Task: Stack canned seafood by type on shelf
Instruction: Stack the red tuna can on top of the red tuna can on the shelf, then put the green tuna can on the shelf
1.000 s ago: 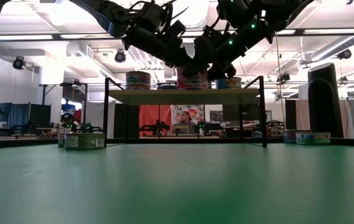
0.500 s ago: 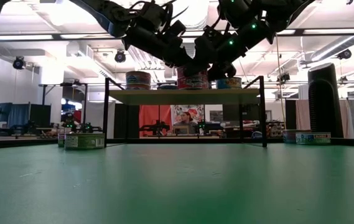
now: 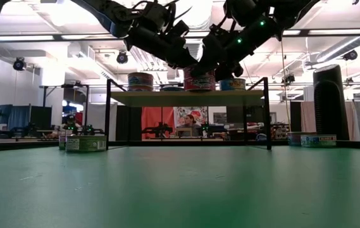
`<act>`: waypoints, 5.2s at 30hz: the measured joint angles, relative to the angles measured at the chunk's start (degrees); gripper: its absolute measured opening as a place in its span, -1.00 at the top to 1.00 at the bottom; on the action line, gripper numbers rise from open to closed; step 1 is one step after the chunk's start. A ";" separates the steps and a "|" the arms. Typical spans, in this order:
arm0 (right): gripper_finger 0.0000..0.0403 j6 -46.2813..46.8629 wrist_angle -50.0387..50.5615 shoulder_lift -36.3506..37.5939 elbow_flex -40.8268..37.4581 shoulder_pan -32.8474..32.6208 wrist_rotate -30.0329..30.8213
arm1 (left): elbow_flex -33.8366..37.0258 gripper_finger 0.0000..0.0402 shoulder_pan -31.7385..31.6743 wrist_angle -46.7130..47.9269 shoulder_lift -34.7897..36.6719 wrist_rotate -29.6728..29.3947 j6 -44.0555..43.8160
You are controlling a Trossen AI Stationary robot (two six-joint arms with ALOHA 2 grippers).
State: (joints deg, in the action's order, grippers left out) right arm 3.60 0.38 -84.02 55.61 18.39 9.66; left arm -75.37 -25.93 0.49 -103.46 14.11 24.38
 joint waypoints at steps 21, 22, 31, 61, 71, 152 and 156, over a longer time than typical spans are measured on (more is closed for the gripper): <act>-0.99 -11.06 -0.51 1.15 -0.99 -0.52 -6.18 | 0.04 1.00 0.00 0.59 0.10 0.58 0.45; -0.99 -12.06 -0.48 1.15 -0.97 -0.59 -4.96 | 0.04 1.00 0.00 0.56 0.11 0.59 0.45; -0.98 0.86 0.90 1.06 -1.05 -0.03 0.48 | 0.02 1.00 -0.26 0.39 0.11 -1.98 0.12; -0.99 -2.53 21.64 5.40 4.12 -3.23 7.42 | 0.33 1.00 0.02 -5.44 0.12 -0.23 -0.99; -0.99 -0.04 23.22 8.21 3.90 -4.93 7.51 | 0.74 1.00 0.26 0.41 6.94 -0.15 -0.38; -0.99 8.88 16.11 2.92 1.32 -11.23 23.42 | 24.23 1.00 21.28 -4.95 17.02 -10.28 -13.59; -0.99 9.06 16.54 3.01 1.32 -11.62 16.75 | 30.08 1.00 28.58 -5.17 20.28 -16.75 -19.14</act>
State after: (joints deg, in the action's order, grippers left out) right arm 12.66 16.92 -81.01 56.93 6.78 26.41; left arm -45.29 2.65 -4.67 -83.18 -2.64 5.24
